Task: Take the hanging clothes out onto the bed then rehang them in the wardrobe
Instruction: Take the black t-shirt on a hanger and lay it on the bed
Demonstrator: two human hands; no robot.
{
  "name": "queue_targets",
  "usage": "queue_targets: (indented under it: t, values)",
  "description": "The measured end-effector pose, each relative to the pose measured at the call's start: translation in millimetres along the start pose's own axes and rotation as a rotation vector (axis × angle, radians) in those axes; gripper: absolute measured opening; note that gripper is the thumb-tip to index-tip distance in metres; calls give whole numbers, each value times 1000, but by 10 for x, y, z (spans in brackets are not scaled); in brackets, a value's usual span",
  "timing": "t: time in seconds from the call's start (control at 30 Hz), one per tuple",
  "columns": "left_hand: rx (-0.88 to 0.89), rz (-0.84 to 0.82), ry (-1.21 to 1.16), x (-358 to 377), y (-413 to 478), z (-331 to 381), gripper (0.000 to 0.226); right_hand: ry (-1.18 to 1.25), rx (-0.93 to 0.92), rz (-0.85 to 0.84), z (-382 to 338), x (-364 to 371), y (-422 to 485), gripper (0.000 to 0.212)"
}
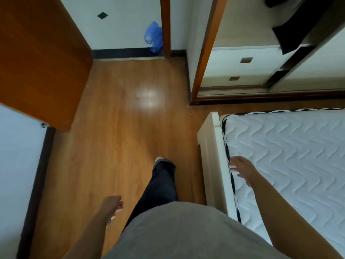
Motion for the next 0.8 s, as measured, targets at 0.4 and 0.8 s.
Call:
queue_targets:
  t: [0.4,0.8]
  values:
    - [804,-184,438,668,145,4628,24,307,14,289,-1459,-709,374,18]
    - [1646,-399,544,2208,-1950,7028,19,514,-378,525,-3472,-2277,854,10]
Point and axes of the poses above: each hand's wrist, its own y-axis towards the middle knuckle, its own x-axis out of the palm, z = x × y, the point moved 6 cm from there along y, towards the middle knuckle, and after that the axes turned 4 degrees about x, right-handed, at the moved point
